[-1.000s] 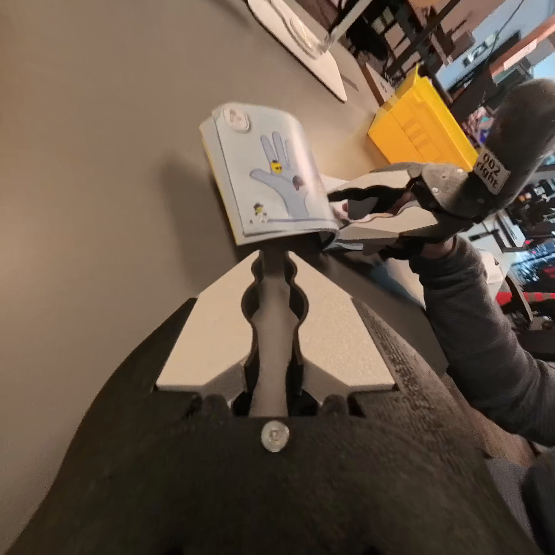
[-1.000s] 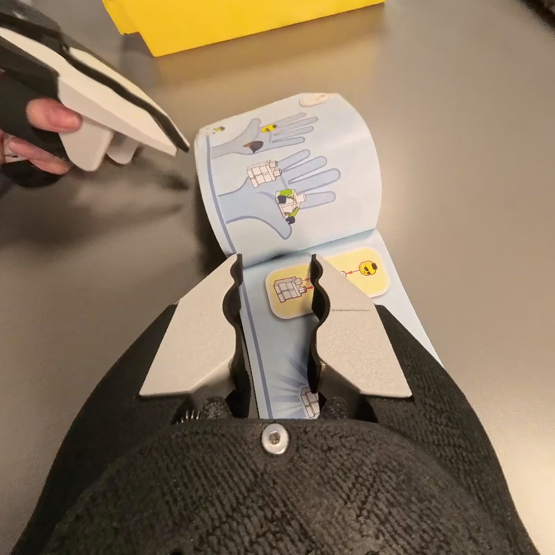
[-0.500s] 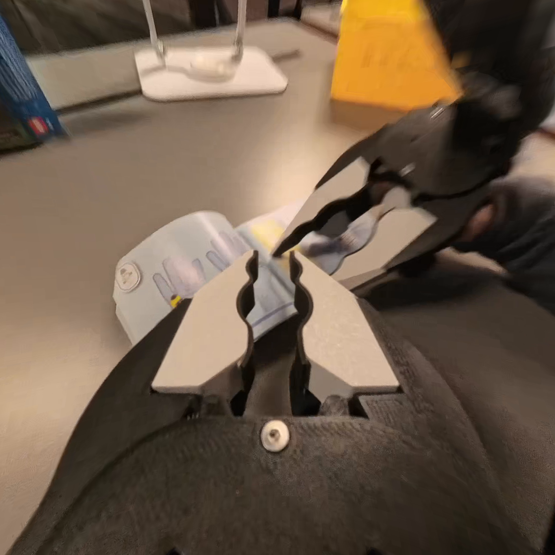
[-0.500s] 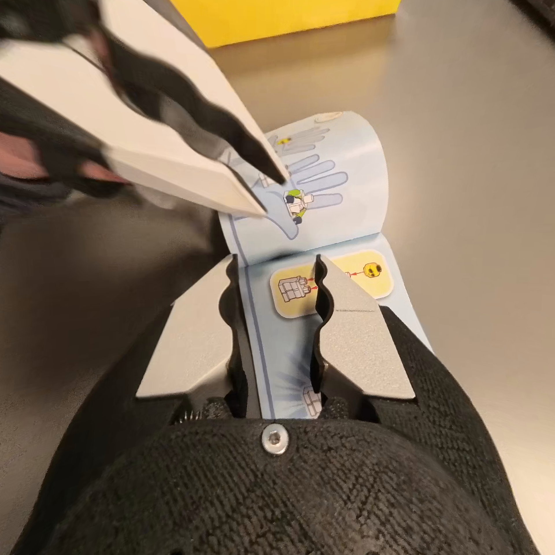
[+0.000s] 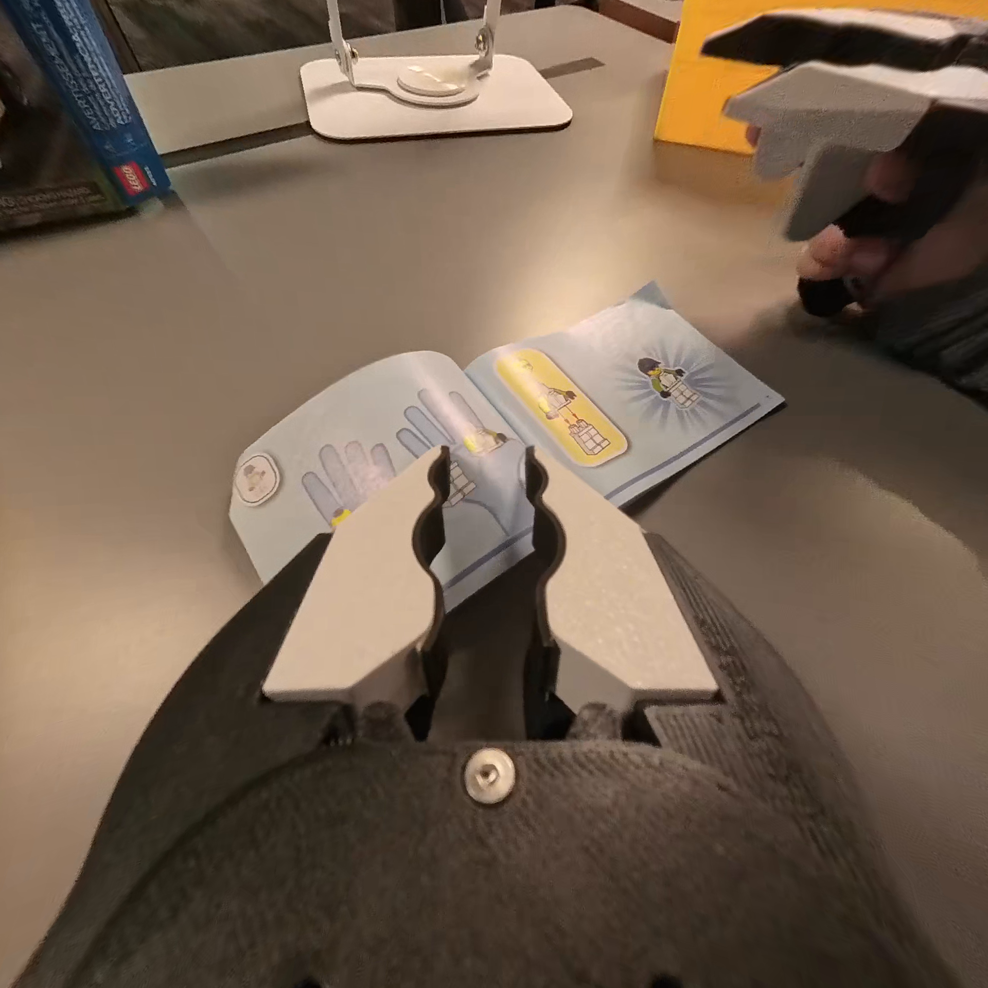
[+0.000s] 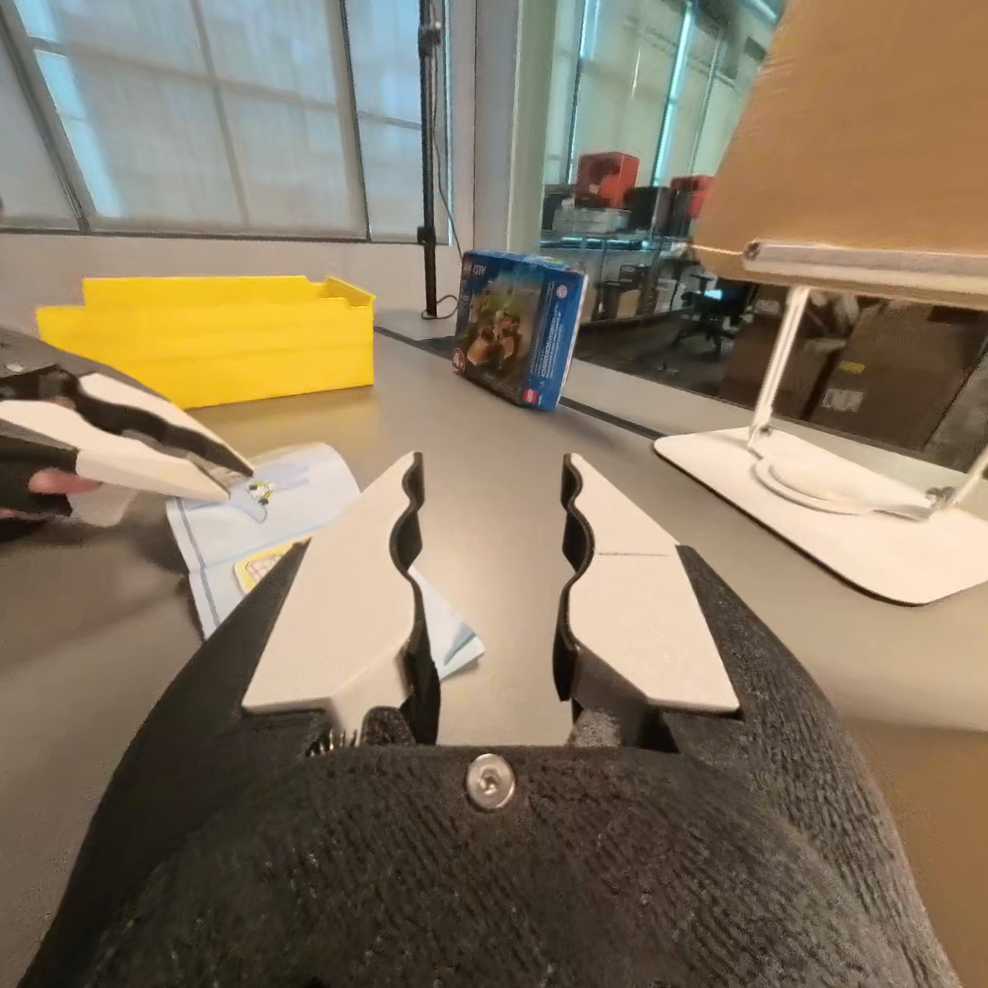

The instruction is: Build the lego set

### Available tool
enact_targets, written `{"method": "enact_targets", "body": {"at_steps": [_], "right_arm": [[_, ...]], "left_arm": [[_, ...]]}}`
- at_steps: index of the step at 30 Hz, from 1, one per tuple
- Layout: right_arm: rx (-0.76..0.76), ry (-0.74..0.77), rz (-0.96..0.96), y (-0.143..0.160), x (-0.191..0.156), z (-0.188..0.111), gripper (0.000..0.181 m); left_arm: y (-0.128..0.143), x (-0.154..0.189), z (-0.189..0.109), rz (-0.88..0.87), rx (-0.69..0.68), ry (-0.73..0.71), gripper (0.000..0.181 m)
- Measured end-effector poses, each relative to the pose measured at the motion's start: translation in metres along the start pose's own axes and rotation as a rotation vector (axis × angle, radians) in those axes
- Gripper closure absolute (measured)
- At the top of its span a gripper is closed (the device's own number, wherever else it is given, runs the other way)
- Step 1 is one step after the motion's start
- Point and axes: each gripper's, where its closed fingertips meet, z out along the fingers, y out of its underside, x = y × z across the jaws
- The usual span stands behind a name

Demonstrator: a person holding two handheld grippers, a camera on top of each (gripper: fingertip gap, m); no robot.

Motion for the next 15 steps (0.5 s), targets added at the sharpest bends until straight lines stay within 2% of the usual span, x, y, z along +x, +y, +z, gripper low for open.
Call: {"method": "enact_targets", "body": {"at_steps": [1,4,7,12,15], "right_arm": [[-0.029,-0.036,-0.013,0.003,-0.004,-0.003,0.137],[-0.240,-0.236,-0.024,0.032,-0.031,-0.007,0.138],[-0.436,-0.369,-0.022,0.059,-0.058,-0.011,0.138],[-0.684,-0.439,-0.076,0.096,-0.079,-0.014,0.139],[-0.694,-0.447,-0.098,0.097,-0.076,-0.011,0.146]], "left_arm": [[0.001,0.001,0.000,-0.004,-0.009,0.008,0.153],[0.009,-0.001,0.000,-0.024,-0.056,0.023,0.148],[0.022,-0.008,0.000,-0.009,-0.131,-0.005,0.143],[0.032,-0.009,0.005,0.005,-0.214,0.000,0.135],[0.032,-0.010,0.008,0.011,-0.219,-0.011,0.134]]}}
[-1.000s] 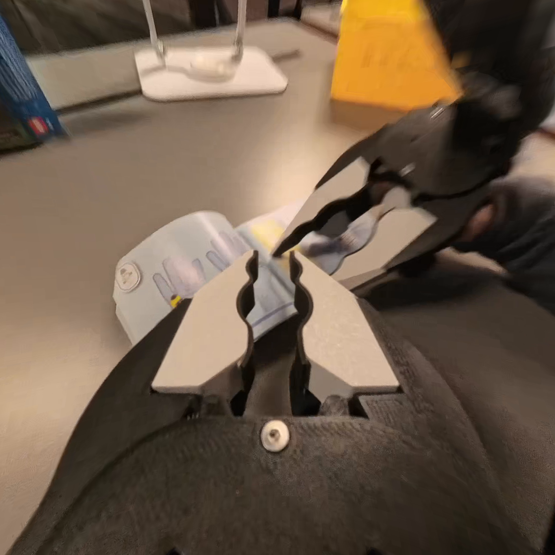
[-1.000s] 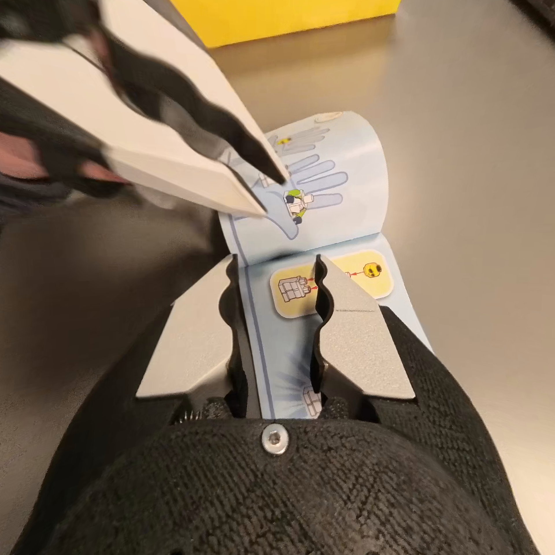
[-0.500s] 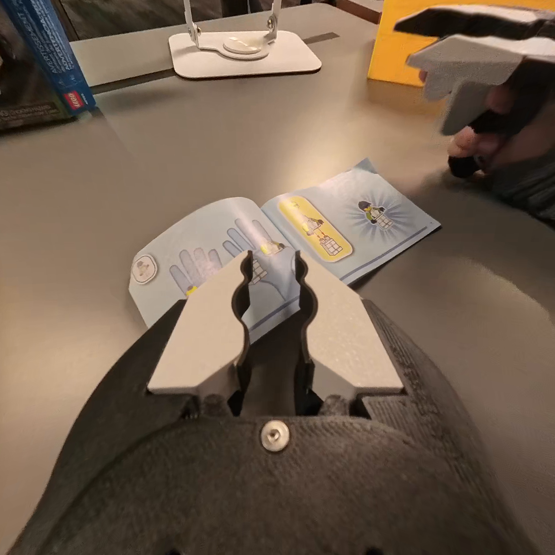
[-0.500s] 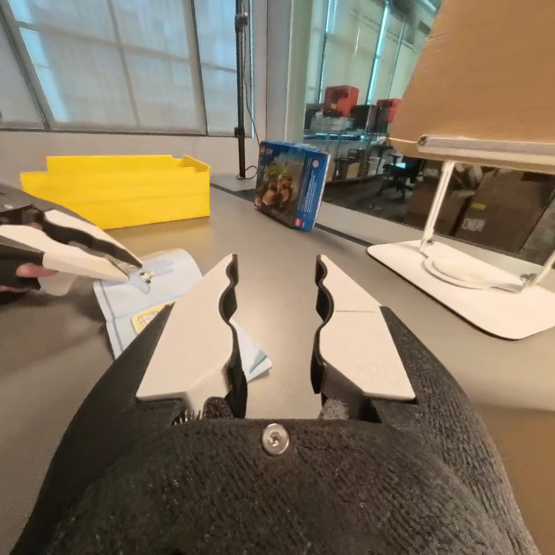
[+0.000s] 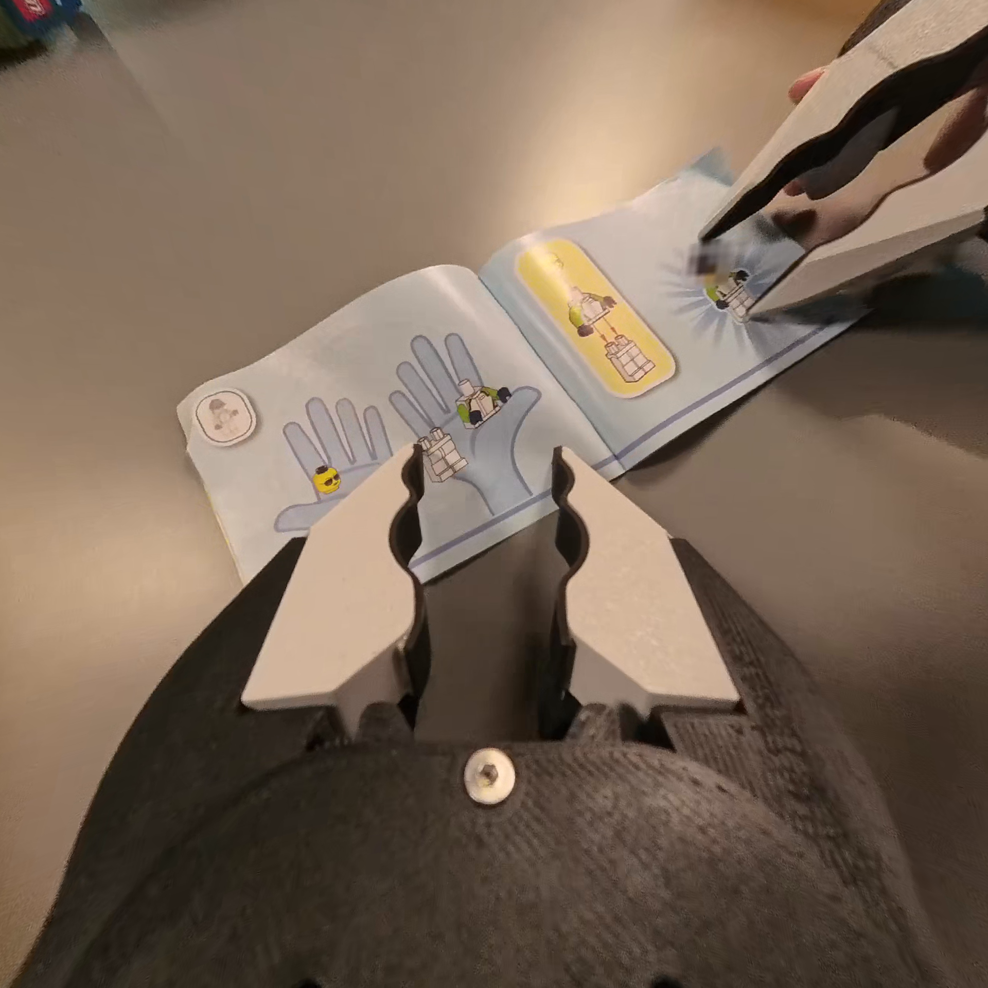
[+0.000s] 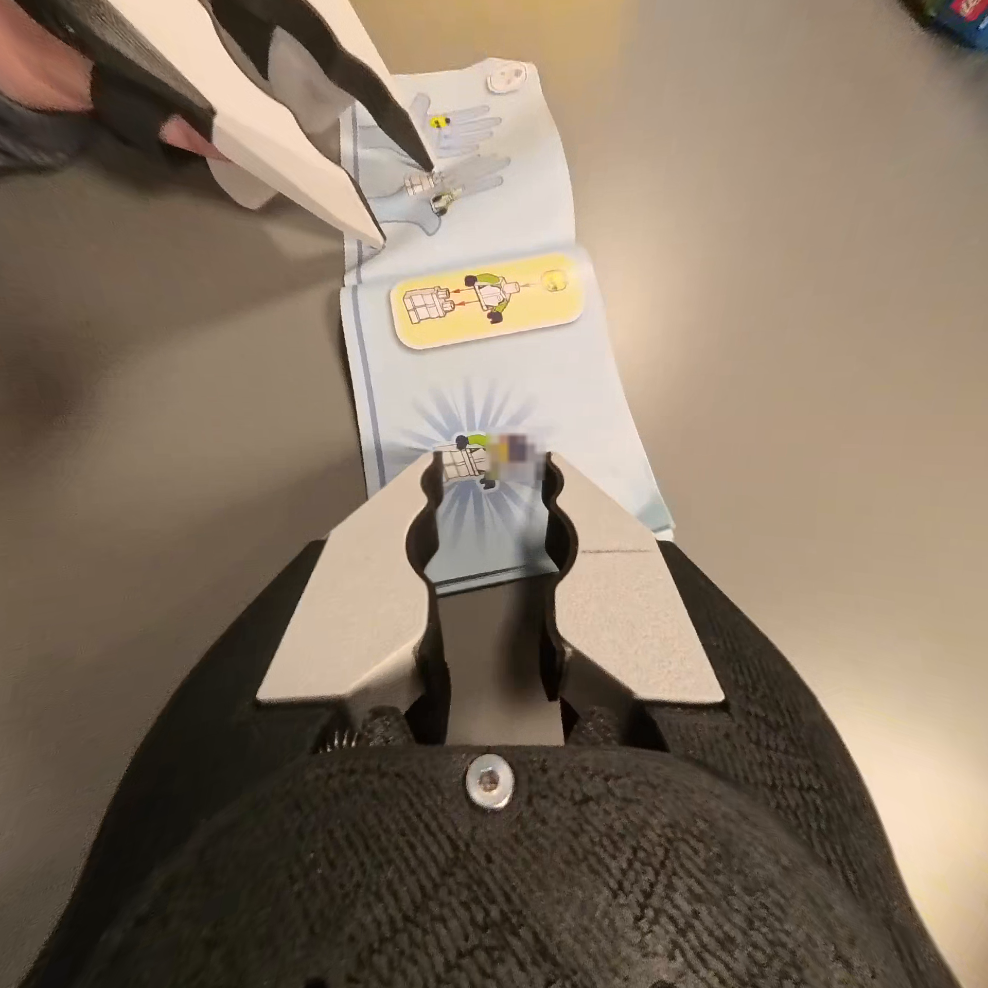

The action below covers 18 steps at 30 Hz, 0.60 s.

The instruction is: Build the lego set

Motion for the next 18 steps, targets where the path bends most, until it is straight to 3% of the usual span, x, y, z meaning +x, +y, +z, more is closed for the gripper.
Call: {"method": "enact_targets", "body": {"at_steps": [9,13,14,16,18], "right_arm": [[0.001,0.046,0.018,0.012,0.061,-0.015,0.144],[0.009,0.059,0.010,0.013,0.070,-0.017,0.142],[0.012,0.060,-0.007,0.013,0.069,-0.018,0.137],[0.055,0.064,-0.070,0.010,0.065,-0.025,0.129],[0.149,0.064,-0.075,0.000,0.062,-0.035,0.128]], "left_arm": [[-0.024,0.010,0.030,0.014,-0.023,-0.021,0.132],[-0.030,0.010,0.036,0.025,-0.014,0.017,0.130],[-0.030,0.012,0.034,-0.001,0.005,0.049,0.126],[-0.032,0.006,0.028,-0.097,0.040,0.070,0.102],[-0.041,-0.001,0.019,-0.199,0.126,0.124,0.095]]}}
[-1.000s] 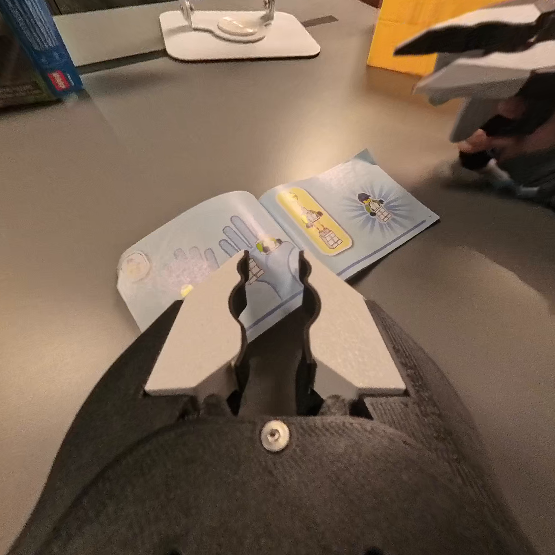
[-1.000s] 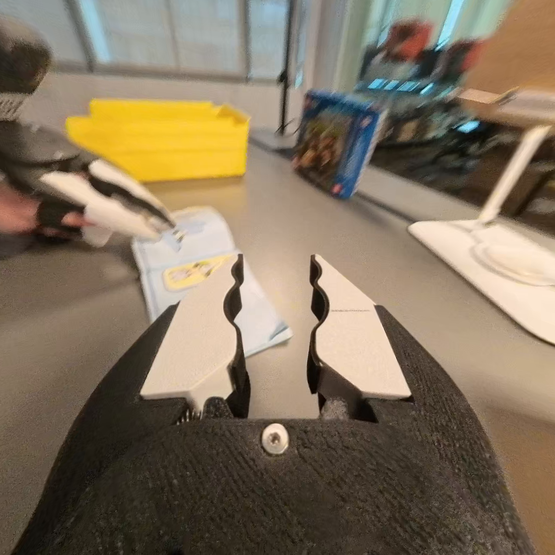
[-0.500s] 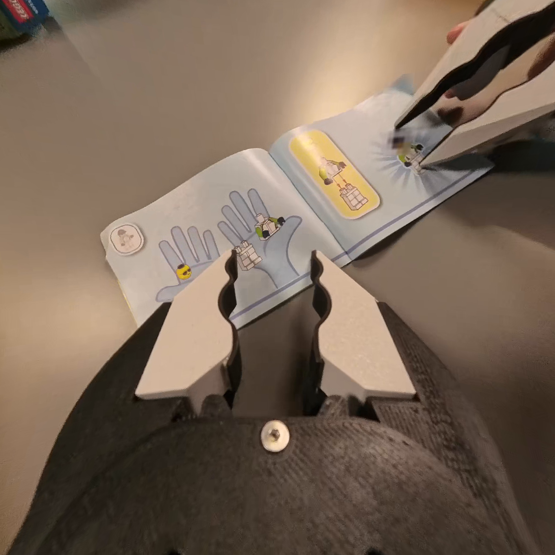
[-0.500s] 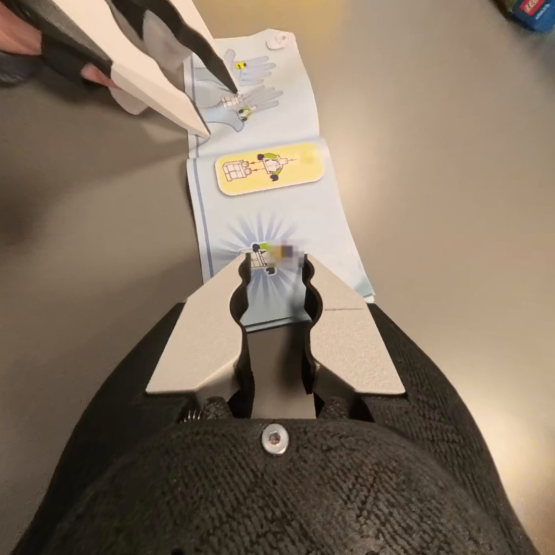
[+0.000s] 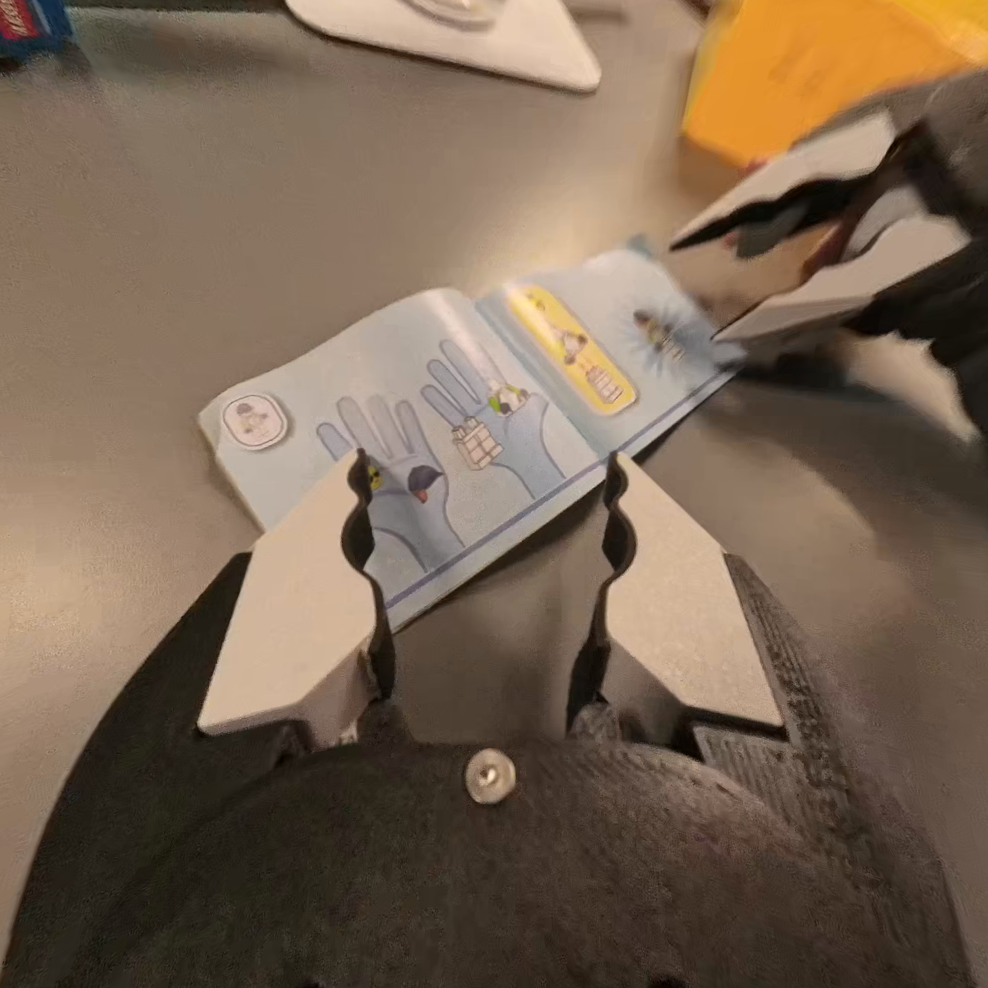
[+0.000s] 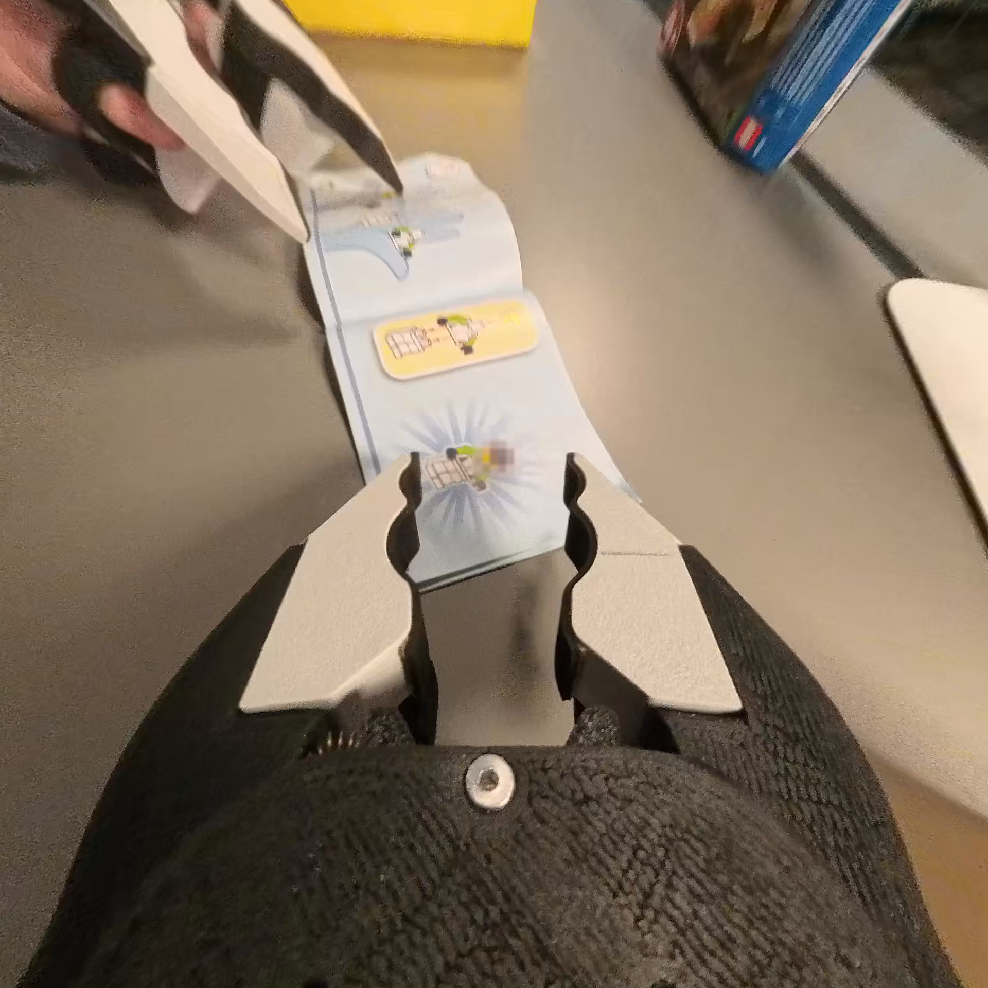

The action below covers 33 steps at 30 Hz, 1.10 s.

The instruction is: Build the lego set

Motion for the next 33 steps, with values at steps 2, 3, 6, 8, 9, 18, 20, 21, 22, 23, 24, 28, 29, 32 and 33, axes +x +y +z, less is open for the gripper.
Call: {"method": "enact_targets", "body": {"at_steps": [2,3,6,8,9,18,20,21,22,23,24,28,29,32,33], "right_arm": [[0.078,0.007,0.032,-0.009,0.002,-0.009,0.127],[0.120,0.028,0.039,-0.013,0.004,-0.013,0.127],[0.302,0.200,0.027,-0.033,0.020,-0.034,0.131],[0.497,0.360,-0.023,-0.054,0.025,-0.056,0.139],[0.581,0.417,-0.037,-0.062,0.022,-0.065,0.143],[0.529,0.833,-0.232,-0.082,-0.009,-0.060,0.175],[0.522,0.834,-0.230,-0.086,-0.020,-0.054,0.181],[0.532,0.827,-0.221,-0.089,-0.026,-0.050,0.181],[0.544,0.816,-0.210,-0.093,-0.032,-0.046,0.181],[0.558,0.802,-0.201,-0.099,-0.039,-0.040,0.181],[0.574,0.784,-0.200,-0.106,-0.046,-0.032,0.181],[0.610,0.659,-0.248,-0.141,-0.080,0.021,0.181],[0.619,0.628,-0.266,-0.149,-0.089,0.034,0.181],[0.649,0.547,-0.304,-0.172,-0.109,0.067,0.181],[0.655,0.528,-0.315,-0.178,-0.114,0.076,0.181]], "left_arm": [[-0.009,0.004,-0.009,-0.065,0.075,0.099,0.095],[-0.014,0.006,-0.015,-0.082,0.120,0.143,0.095],[-0.037,0.003,-0.049,-0.036,0.366,0.158,0.114],[-0.046,-0.012,-0.078,0.071,0.511,0.028,0.115],[-0.044,-0.022,-0.089,0.120,0.542,-0.040,0.117],[-0.044,-0.057,-0.165,0.184,0.777,-0.221,0.164],[-0.045,-0.046,-0.161,0.209,0.775,-0.180,0.169],[-0.044,-0.040,-0.156,0.231,0.757,-0.166,0.172],[-0.043,-0.033,-0.151,0.262,0.737,-0.149,0.176],[-0.042,-0.026,-0.146,0.297,0.718,-0.133,0.179],[-0.041,-0.019,-0.143,0.333,0.705,-0.117,0.181],[-0.045,-0.014,-0.156,0.459,0.753,-0.209,0.181],[-0.049,-0.023,-0.169,0.466,0.791,-0.292,0.179],[-0.049,-0.068,-0.224,0.375,0.884,-0.657,0.137],[-0.045,-0.079,-0.241,0.343,0.894,-0.750,0.125]]}}
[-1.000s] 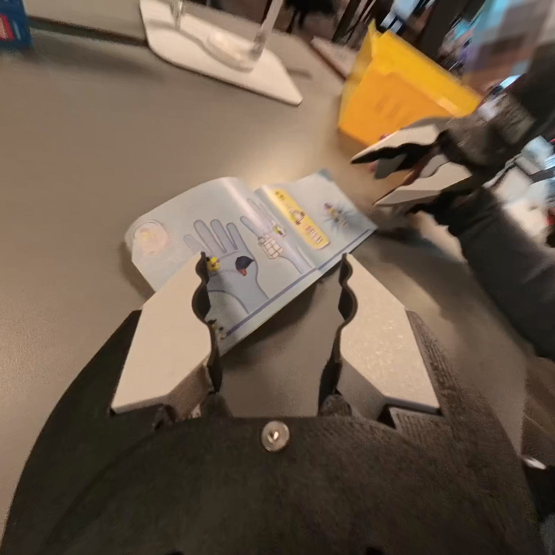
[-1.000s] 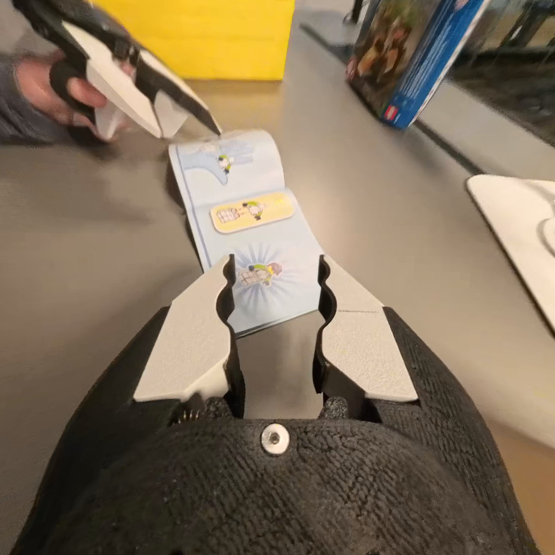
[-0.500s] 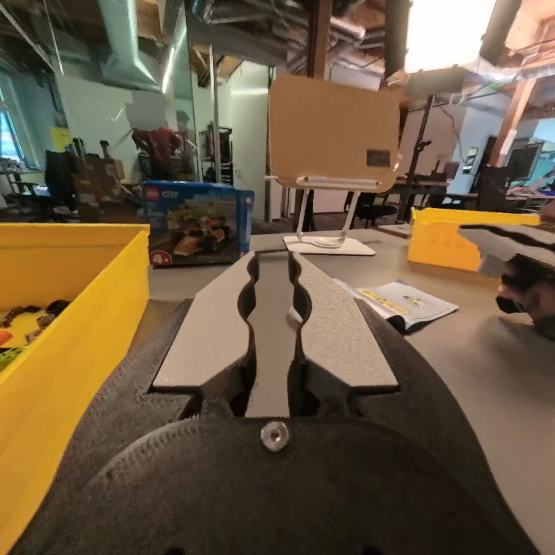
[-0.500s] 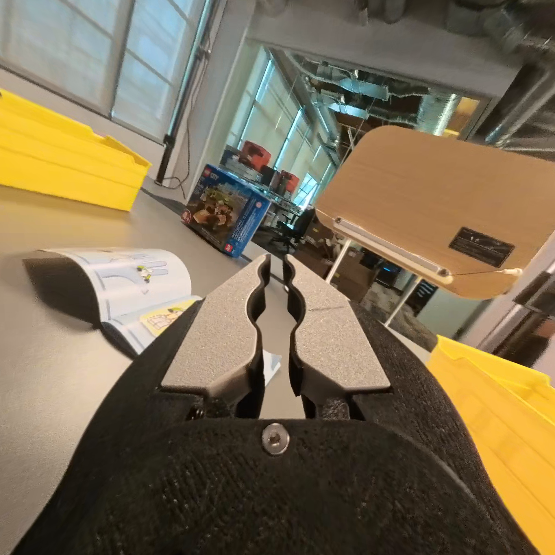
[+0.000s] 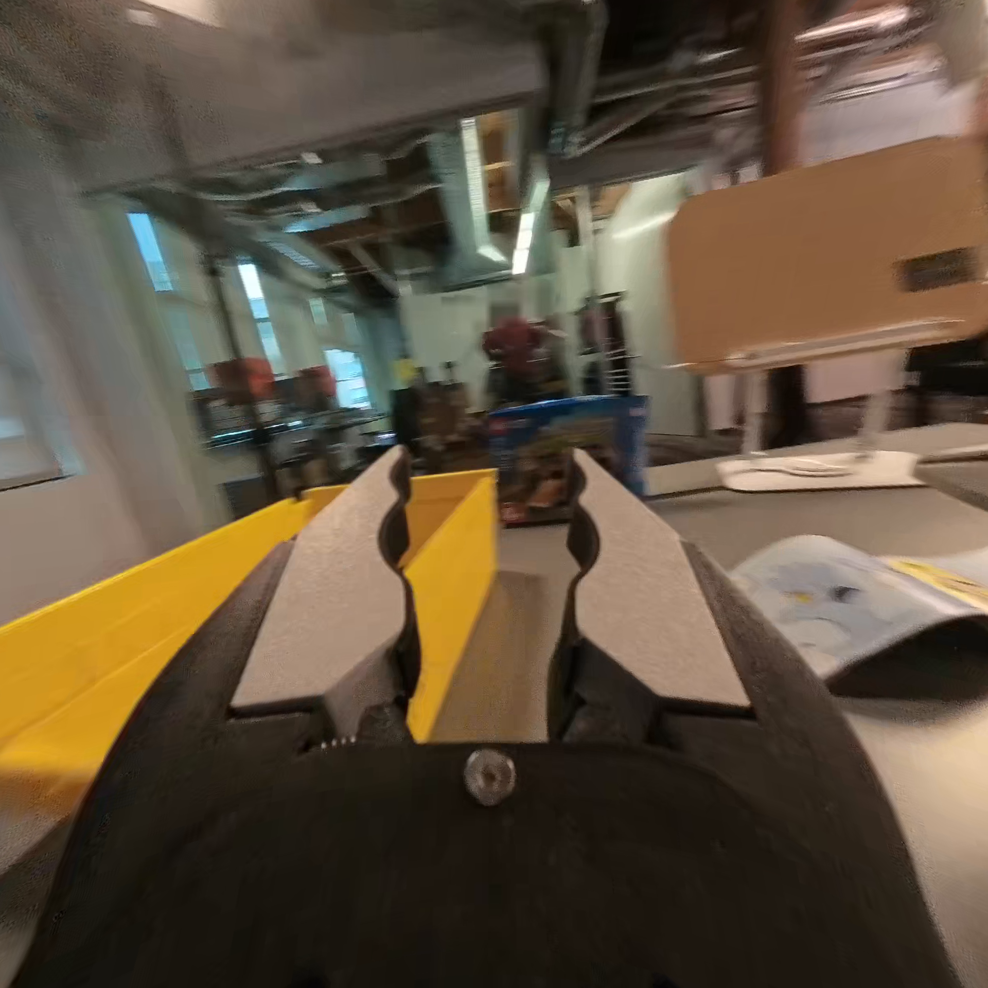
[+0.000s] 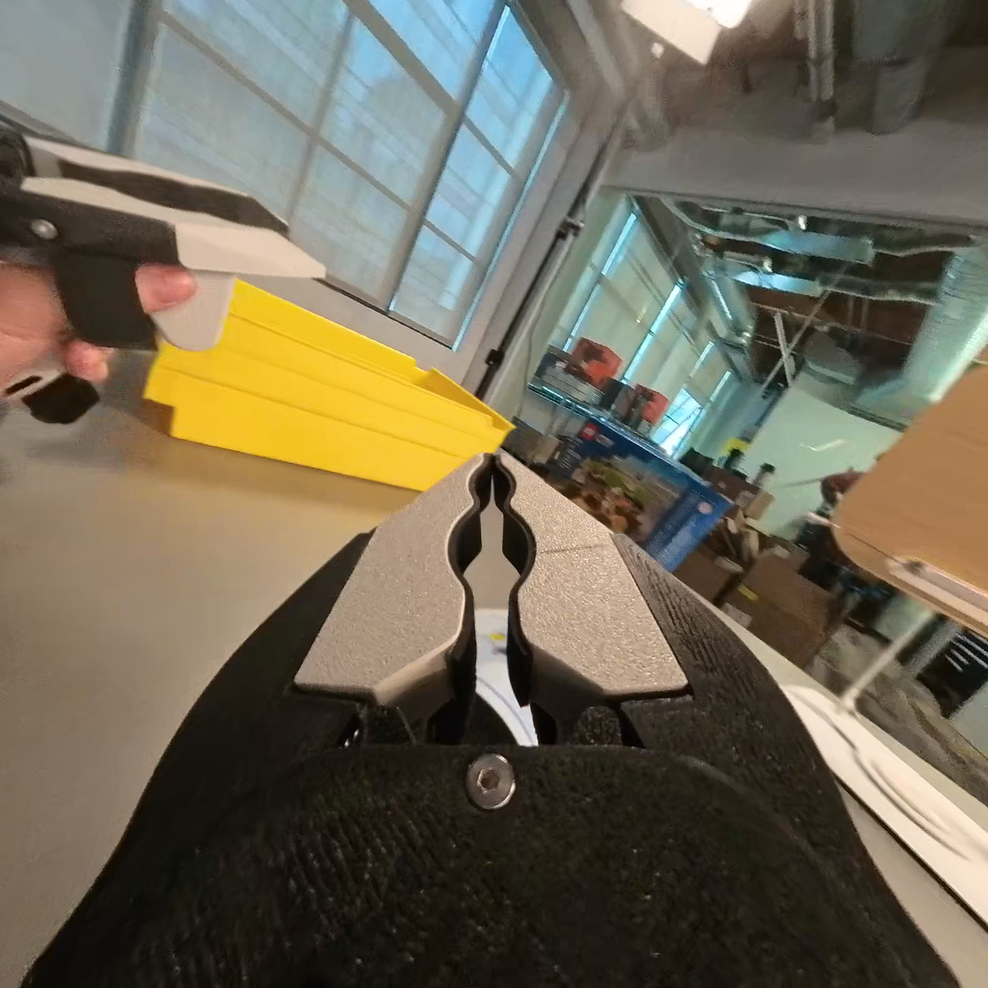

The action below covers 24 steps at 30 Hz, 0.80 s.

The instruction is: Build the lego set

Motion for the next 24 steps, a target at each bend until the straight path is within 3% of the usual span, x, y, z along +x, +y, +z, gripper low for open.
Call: {"method": "enact_targets", "body": {"at_steps": [2,4,5,8,10,15,24], "right_arm": [[0.013,-0.030,-0.009,-0.003,-0.012,0.012,0.181],[0.021,-0.052,-0.015,-0.004,-0.020,0.018,0.181],[0.023,-0.058,-0.013,-0.004,-0.021,0.020,0.181],[0.033,-0.056,0.020,-0.005,-0.018,0.019,0.181],[0.034,-0.050,0.052,-0.004,-0.014,0.018,0.181],[0.035,-0.048,0.095,-0.002,-0.010,0.018,0.181],[0.032,-0.042,0.106,-0.001,-0.008,0.018,0.181]], "left_arm": [[0.011,-0.030,-0.009,0.011,-0.085,-0.107,0.109],[0.044,-0.047,-0.011,-0.005,-0.276,-0.131,0.105],[0.061,-0.053,-0.014,-0.032,-0.370,-0.126,0.108],[0.088,-0.048,-0.020,-0.188,-0.516,-0.013,0.144],[0.085,-0.036,-0.023,-0.280,-0.507,0.072,0.161],[0.079,-0.012,-0.034,-0.253,-0.514,0.090,0.138],[0.065,0.069,-0.028,-0.300,-0.506,0.271,0.129]]}}
